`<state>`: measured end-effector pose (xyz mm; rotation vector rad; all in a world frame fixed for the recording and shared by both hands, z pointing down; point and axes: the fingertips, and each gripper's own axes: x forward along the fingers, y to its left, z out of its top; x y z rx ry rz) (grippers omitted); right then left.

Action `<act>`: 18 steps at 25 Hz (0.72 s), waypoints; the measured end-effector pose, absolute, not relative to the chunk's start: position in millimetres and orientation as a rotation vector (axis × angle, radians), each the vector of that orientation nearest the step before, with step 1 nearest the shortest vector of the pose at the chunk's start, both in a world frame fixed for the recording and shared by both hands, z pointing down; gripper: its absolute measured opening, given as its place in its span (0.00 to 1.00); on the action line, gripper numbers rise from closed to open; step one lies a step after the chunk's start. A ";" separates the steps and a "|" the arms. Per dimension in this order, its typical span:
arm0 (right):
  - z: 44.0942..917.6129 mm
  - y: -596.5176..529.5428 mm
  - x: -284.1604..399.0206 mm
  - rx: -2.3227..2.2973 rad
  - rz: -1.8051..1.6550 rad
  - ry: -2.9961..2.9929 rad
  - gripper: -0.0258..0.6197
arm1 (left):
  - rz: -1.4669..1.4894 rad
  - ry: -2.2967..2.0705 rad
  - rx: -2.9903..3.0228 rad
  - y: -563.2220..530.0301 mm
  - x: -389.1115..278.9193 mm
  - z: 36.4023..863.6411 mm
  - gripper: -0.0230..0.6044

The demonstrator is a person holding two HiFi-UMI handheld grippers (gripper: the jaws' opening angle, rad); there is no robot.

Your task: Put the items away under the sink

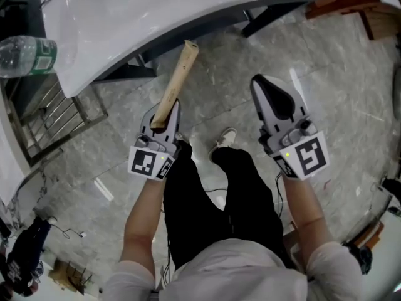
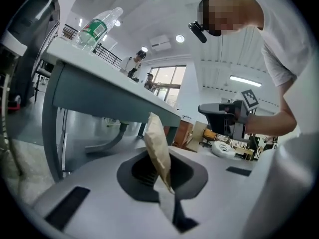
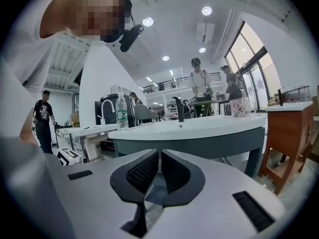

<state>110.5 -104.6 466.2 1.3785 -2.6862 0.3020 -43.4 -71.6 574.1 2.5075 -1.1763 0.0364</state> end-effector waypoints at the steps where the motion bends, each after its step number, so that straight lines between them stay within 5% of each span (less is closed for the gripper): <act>1: 472.0 -106.0 110.0 1.374 0.297 -2.687 0.11 | 0.044 -1.182 2.505 -73.0 -44.1 583.6 0.04; 18: 565.6 -127.8 86.2 1.305 0.258 -2.730 0.11 | 0.057 -1.287 2.508 -144.2 -49.3 693.6 0.04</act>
